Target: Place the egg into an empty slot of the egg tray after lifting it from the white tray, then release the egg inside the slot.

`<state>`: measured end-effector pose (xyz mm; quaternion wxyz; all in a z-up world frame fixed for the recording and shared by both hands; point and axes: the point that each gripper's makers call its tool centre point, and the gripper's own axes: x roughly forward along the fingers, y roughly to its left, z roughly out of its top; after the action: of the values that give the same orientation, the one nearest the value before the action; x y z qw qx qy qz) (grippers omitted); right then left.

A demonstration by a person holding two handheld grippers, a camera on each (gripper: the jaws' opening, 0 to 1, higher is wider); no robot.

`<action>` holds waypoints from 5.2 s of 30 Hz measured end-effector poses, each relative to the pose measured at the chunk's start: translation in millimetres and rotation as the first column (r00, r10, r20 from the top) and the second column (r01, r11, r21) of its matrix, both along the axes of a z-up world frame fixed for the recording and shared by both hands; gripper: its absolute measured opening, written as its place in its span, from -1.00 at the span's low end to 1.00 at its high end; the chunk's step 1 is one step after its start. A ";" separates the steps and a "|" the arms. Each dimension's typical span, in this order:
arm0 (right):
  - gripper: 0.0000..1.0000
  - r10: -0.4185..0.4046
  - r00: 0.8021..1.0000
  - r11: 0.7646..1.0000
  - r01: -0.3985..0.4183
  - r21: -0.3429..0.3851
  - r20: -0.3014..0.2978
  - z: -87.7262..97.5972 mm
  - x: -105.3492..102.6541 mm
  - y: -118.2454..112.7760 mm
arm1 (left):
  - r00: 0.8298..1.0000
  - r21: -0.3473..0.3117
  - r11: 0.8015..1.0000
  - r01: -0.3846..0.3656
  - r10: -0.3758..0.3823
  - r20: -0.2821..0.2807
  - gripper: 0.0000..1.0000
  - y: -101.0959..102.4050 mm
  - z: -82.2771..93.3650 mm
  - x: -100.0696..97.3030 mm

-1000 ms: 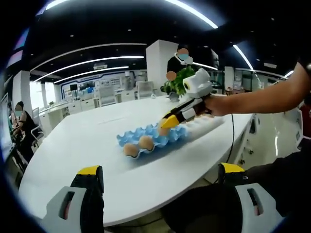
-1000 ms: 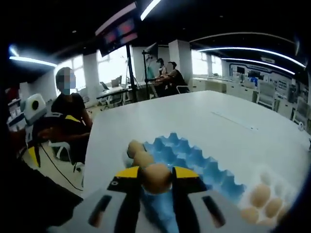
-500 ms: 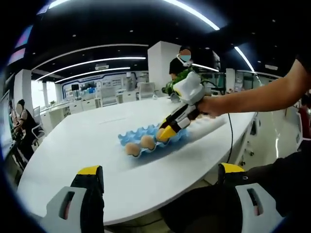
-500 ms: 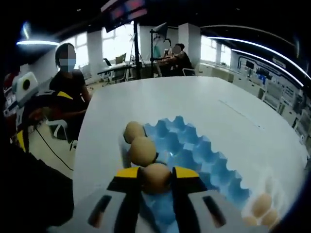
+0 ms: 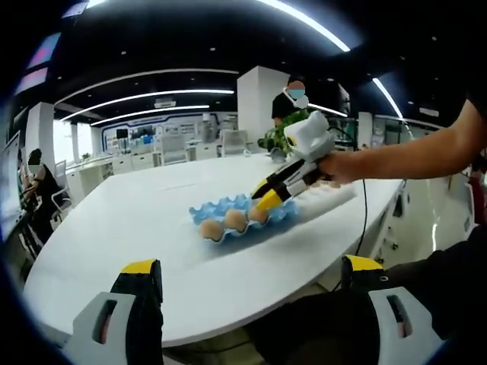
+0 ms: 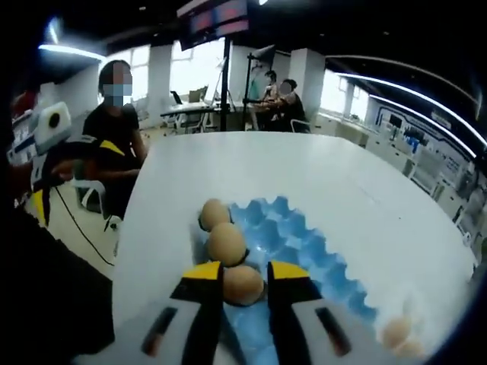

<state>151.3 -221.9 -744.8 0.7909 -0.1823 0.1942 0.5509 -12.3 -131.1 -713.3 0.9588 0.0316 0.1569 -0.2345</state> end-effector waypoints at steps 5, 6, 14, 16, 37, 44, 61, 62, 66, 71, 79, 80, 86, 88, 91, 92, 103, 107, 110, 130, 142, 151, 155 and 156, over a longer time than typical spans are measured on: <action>-0.56 -0.041 0.999 0.992 0.045 0.118 -0.035 11.1 -1.2 -7.4 | 1.000 0.007 1.000 0.011 -0.011 0.008 0.99 -2.3 2.4 -1.0; -0.56 -0.049 0.998 0.987 0.055 0.151 -0.044 14.9 -3.0 -13.1 | 1.000 0.006 1.000 0.010 -0.010 0.010 0.99 -1.9 3.3 -1.2; -0.56 -0.125 0.991 0.957 0.133 0.258 -0.047 21.9 -7.4 -84.6 | 1.000 -0.014 1.000 0.016 -0.016 -0.013 0.99 -9.5 -6.5 -2.3; -0.56 -0.153 0.988 0.953 0.157 0.259 -0.036 21.7 -6.1 -104.0 | 1.000 -0.011 1.000 0.024 -0.024 -0.007 0.99 -14.1 -4.6 -1.5; -0.56 -0.444 0.896 0.879 0.441 0.183 -0.027 13.1 4.2 -279.5 | 0.998 -0.033 0.998 0.059 -0.059 0.001 0.99 -29.1 3.6 17.0; -0.55 -0.461 0.887 0.885 0.461 0.064 -0.011 0.5 17.2 -302.7 | 0.996 -0.009 0.996 0.085 -0.085 -0.003 0.99 -36.0 0.3 18.0; -0.49 -0.373 0.924 0.907 0.343 -0.245 -0.089 -32.9 40.9 -303.4 | 0.994 0.010 0.994 0.106 -0.106 -0.002 0.97 -36.1 -2.4 15.1; -0.51 -0.376 0.924 0.903 0.346 -0.255 -0.076 -33.7 38.3 -304.5 | 0.995 0.008 0.995 0.104 -0.104 -0.005 0.97 -35.4 -4.0 14.7; -0.53 -0.402 0.914 0.899 0.383 -0.214 -0.053 -30.9 40.1 -306.8 | 0.995 0.002 0.995 0.098 -0.098 -0.011 0.96 -34.0 -6.8 13.8; -0.54 -0.469 0.881 0.883 0.465 -0.065 -0.060 -14.5 42.5 -308.2 | 0.995 0.013 0.995 0.103 -0.103 -0.012 0.96 -33.1 -7.2 13.2; -0.54 -0.529 0.837 0.828 0.545 0.132 -0.140 11.1 43.6 -314.4 | 0.996 0.004 0.996 0.092 -0.092 -0.003 0.96 -29.6 -4.1 17.9; -0.54 -0.537 0.830 0.818 0.556 0.148 -0.150 13.3 43.4 -315.6 | 0.996 0.003 0.996 0.089 -0.089 -0.003 0.96 -28.9 -3.7 18.3; -0.54 -0.544 0.819 0.804 0.571 0.167 -0.181 16.5 41.1 -313.8 | 0.996 0.010 0.996 0.092 -0.092 -0.002 0.97 -28.4 -3.4 17.1; -0.54 -0.538 0.820 0.801 0.570 0.185 -0.196 19.2 39.2 -306.6 | 0.996 0.009 0.996 0.089 -0.089 -0.001 0.97 -28.5 -3.1 17.3; -0.53 -0.512 0.831 0.808 0.552 0.205 -0.217 21.0 37.4 -290.2 | 0.996 0.006 0.996 0.085 -0.085 0.001 0.98 -29.0 -2.4 17.9; -0.53 -0.505 0.833 0.811 0.548 0.206 -0.226 20.3 37.1 -285.3 | 0.996 0.004 0.996 0.085 -0.085 0.002 0.99 -29.2 -2.1 18.1; -0.53 -0.395 0.886 0.864 0.449 0.230 -0.244 14.6 33.4 -209.8 | 0.997 -0.016 0.997 0.070 -0.069 0.025 1.00 -29.8 4.5 17.1; -0.53 -0.351 0.902 0.872 0.413 0.263 -0.252 17.4 32.9 -180.8 | 0.997 -0.014 0.998 0.069 -0.068 0.038 1.00 -30.1 4.8 15.3; -0.53 -0.310 0.914 0.876 0.382 0.296 -0.261 21.4 31.0 -156.5 | 0.997 -0.013 0.998 0.069 -0.069 0.040 1.00 -29.8 4.1 14.3; -0.53 -0.147 0.979 0.984 0.160 0.084 -0.138 -10.4 7.2 -49.7 | 0.999 -0.025 0.999 0.045 -0.044 0.032 1.00 -19.5 0.1 11.8; -0.52 -0.119 0.992 0.989 0.114 -0.094 -0.047 -27.8 10.2 -44.1 | 0.998 -0.022 0.998 0.058 -0.058 0.021 1.00 -26.2 -3.0 13.5; -0.56 -0.181 0.980 0.973 0.192 0.132 -0.086 16.8 10.9 -53.2 | 0.998 -0.008 0.998 0.068 -0.068 0.011 1.00 -27.3 -5.8 12.8; -0.56 -0.182 0.977 0.958 0.202 0.205 -0.112 26.1 6.9 -59.3 | 0.997 -0.004 0.997 0.073 -0.073 0.000 1.00 -30.8 -9.7 12.1; -0.56 -0.180 0.977 0.958 0.201 0.205 -0.115 25.5 5.9 -61.0 | 0.997 -0.002 0.997 0.076 -0.076 -0.003 1.00 -31.9 -10.5 11.6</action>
<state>157.2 -282.9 -719.3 0.8453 -0.0498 0.1874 0.4979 -0.8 -163.0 -723.8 0.9490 0.0363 0.1570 -0.2711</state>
